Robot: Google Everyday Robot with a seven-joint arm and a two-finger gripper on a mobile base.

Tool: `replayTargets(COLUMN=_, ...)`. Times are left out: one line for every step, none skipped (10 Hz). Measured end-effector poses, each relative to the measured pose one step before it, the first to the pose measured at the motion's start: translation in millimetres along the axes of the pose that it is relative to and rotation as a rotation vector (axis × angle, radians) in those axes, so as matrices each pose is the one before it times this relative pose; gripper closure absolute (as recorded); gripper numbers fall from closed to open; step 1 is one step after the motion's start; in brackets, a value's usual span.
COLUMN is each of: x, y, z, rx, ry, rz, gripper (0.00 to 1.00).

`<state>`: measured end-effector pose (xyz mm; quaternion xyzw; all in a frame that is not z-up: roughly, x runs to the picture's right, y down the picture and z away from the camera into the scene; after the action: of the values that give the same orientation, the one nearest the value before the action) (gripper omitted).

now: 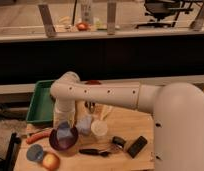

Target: Place sponge in purple bowl

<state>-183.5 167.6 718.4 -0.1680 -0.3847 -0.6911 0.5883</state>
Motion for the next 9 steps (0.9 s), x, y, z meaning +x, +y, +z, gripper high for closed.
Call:
replayTargets(x=-0.84, y=0.02, z=0.28, rx=-0.00182, ry=-0.00281, rz=-0.00089, gripper=0.99)
replayTargets(x=-0.26, y=-0.03, z=0.1, rx=-0.00068, ry=-0.00107, rz=-0.00026, gripper=0.99)
replayTargets(x=-0.4, y=0.36, z=0.27, rx=-0.00189, ry=-0.00202, rz=-0.0008, gripper=0.99)
replayTargets(x=-0.34, y=0.13, z=0.21, rx=-0.00121, ry=-0.00163, rz=-0.00175, gripper=0.99)
replayTargets(x=-0.09, y=0.02, z=-0.25, rx=-0.00015, ry=-0.00035, rz=-0.00126, gripper=0.99)
replayTargets(x=-0.04, y=0.25, z=-0.34, rx=-0.00039, ry=-0.00018, rz=-0.0013, gripper=0.99)
replayTargets(x=0.05, y=-0.02, z=-0.41, rx=0.00046, ry=-0.00009, rz=-0.00262, gripper=0.99)
replayTargets(x=-0.12, y=-0.31, z=-0.21, rx=0.00136, ry=-0.00045, rz=-0.00299, gripper=0.95)
replayTargets(x=-0.04, y=0.06, z=-0.12, rx=0.00284, ry=-0.00054, rz=-0.00049, gripper=0.89)
